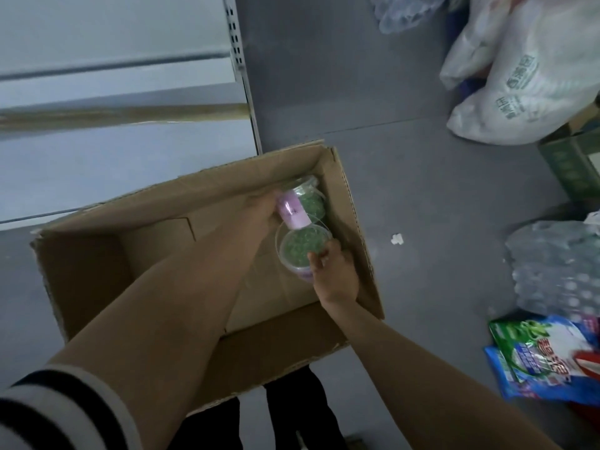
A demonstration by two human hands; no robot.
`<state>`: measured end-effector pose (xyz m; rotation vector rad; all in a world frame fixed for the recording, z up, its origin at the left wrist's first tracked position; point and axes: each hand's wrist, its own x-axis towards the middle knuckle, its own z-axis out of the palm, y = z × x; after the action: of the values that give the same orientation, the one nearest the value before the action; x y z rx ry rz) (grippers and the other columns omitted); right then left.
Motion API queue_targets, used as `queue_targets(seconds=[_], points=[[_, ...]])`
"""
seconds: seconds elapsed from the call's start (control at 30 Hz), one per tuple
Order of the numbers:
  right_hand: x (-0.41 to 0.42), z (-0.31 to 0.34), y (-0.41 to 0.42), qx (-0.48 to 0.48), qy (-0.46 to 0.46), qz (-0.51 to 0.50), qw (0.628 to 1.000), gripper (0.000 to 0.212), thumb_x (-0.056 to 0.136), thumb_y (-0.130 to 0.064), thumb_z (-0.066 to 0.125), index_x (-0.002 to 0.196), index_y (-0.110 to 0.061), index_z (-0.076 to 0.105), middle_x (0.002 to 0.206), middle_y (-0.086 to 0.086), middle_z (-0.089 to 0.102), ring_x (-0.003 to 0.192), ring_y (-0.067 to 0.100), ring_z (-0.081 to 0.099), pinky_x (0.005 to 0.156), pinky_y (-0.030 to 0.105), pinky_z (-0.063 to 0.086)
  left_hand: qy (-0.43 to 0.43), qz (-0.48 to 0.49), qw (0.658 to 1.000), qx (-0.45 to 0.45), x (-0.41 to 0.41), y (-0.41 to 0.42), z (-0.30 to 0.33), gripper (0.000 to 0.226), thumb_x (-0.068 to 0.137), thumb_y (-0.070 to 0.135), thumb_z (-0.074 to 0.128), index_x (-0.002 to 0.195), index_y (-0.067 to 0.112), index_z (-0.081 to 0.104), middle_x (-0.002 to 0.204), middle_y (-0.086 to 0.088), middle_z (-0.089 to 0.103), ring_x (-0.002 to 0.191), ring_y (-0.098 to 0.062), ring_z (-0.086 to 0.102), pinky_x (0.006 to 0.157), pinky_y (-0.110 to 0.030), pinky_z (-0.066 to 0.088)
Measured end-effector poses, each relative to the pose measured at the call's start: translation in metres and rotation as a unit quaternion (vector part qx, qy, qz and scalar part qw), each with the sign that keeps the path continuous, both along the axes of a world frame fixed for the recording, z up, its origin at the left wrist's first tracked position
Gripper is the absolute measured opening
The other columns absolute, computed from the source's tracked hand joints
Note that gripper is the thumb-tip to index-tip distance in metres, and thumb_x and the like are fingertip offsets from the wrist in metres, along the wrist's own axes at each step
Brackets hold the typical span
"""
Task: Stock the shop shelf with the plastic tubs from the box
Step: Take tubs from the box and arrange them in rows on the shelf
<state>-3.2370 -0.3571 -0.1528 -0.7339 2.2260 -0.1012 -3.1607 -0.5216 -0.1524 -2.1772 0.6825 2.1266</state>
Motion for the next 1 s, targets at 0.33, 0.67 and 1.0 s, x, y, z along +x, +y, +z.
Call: queue_targets(seconds=[0.33, 0.67, 1.0], points=[[0.004, 0.009, 0.006, 0.09, -0.061, -0.151, 0.983, 0.041, 0.082, -0.044, 0.074, 0.101, -0.009, 0.065, 0.084, 0.001, 0.072, 0.073, 0.014, 0.073, 0.07, 0.032, 0.062, 0.041, 0.155, 0.986, 0.032, 0.084, 0.043, 0.006, 0.022, 0.095, 0.021, 0.053, 0.079, 0.008, 0.061, 0.083, -0.01, 0.066, 0.071, -0.019, 0.061, 0.082, -0.034, 0.053], [0.01, 0.104, -0.001, 0.03, -0.214, -0.276, 0.937, 0.048, 0.07, -0.046, 0.083, 0.095, -0.01, 0.063, 0.086, 0.006, 0.069, 0.079, 0.02, 0.069, 0.072, 0.036, 0.058, 0.054, 0.249, 0.966, -0.038, 0.149, 0.074, 0.112, 0.027, 0.092, 0.011, 0.058, 0.117, 0.004, 0.053, 0.109, -0.014, 0.059, 0.098, -0.024, 0.062, 0.084, -0.035, 0.054], [0.05, 0.276, -0.062, -0.163, -0.36, -0.259, 0.881, 0.036, 0.075, -0.033, 0.082, 0.1, -0.021, 0.059, 0.11, 0.005, 0.064, 0.099, 0.024, 0.065, 0.09, 0.043, 0.054, 0.179, 0.292, 0.921, -0.186, 0.194, 0.035, 0.293, 0.007, 0.089, 0.012, 0.064, 0.084, 0.008, 0.064, 0.078, -0.004, 0.069, 0.088, -0.016, 0.058, 0.081, -0.03, 0.05]])
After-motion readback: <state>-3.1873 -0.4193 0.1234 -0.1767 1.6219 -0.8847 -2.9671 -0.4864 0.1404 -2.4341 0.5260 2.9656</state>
